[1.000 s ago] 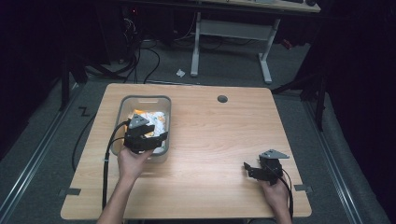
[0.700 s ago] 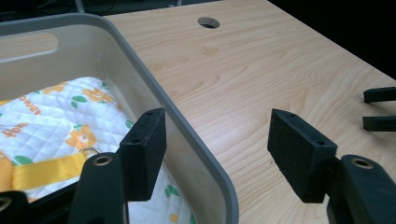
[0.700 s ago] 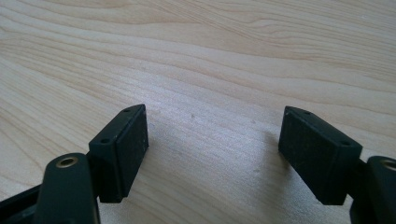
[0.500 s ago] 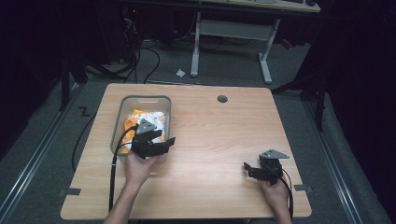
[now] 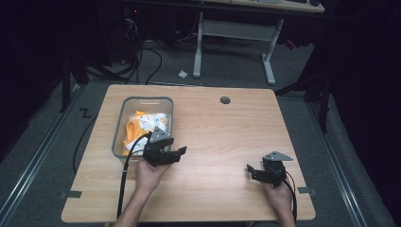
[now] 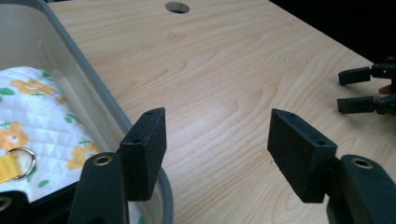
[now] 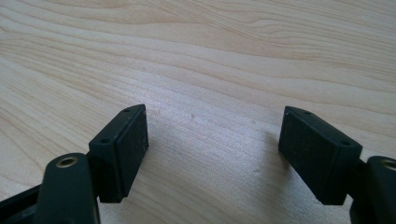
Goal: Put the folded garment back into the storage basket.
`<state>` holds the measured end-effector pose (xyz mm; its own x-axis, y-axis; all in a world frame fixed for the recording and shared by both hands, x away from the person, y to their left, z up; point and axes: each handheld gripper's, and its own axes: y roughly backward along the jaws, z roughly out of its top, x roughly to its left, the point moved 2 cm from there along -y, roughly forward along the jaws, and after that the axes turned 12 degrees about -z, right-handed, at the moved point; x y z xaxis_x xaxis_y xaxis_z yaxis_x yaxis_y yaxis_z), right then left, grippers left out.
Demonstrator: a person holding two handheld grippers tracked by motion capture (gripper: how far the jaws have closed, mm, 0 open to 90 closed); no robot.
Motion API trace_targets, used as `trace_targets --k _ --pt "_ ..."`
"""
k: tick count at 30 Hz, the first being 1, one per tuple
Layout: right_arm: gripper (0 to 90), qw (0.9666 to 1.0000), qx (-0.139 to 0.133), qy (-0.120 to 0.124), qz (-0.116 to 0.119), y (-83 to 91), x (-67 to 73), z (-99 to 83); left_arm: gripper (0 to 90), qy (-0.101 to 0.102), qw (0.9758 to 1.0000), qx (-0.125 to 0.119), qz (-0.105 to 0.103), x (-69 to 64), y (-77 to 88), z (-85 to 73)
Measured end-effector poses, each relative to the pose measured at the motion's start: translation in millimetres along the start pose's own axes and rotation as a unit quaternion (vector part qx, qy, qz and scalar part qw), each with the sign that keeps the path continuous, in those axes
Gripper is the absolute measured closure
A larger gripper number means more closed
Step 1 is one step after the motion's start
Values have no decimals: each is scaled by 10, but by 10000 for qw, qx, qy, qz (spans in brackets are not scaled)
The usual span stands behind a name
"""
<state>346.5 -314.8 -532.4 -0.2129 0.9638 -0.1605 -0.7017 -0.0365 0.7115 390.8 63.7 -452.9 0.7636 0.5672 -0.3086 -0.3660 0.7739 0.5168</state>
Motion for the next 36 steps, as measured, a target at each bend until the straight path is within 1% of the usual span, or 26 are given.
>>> trace_targets --k 3,6,12,14,20,24,27,32,36 --pt "242 10000 -5 3 -1 -1 0 0 376 -19 10000 36 -43 -38 -52 -31" --pt "242 10000 0 -3 -3 0 0 0 377 -86 9999 59 -63 -87 -98 -61" --pt "242 10000 -4 4 -3 -1 0 0 377 -107 9997 127 -174 -167 -182 -115" --pt "242 10000 -4 5 -3 -1 0 0 377 -139 9996 179 -176 -194 -210 -141" --pt "243 10000 0 -3 -5 0 1 0 377 -109 9994 191 -277 -251 -285 -192" --pt "242 10000 -5 4 -4 0 0 0 377 -142 9992 243 -281 -283 -337 -221" --pt "242 10000 -2 -1 -5 0 1 0 377 -95 9991 263 -320 -293 -374 -252" --pt "242 10000 0 -1 -5 0 1 0 377 -43 9988 346 -357 -307 -439 -313" --pt "243 10000 -1 -1 -5 0 1 0 377 -23 9985 440 -334 -315 -489 -379"
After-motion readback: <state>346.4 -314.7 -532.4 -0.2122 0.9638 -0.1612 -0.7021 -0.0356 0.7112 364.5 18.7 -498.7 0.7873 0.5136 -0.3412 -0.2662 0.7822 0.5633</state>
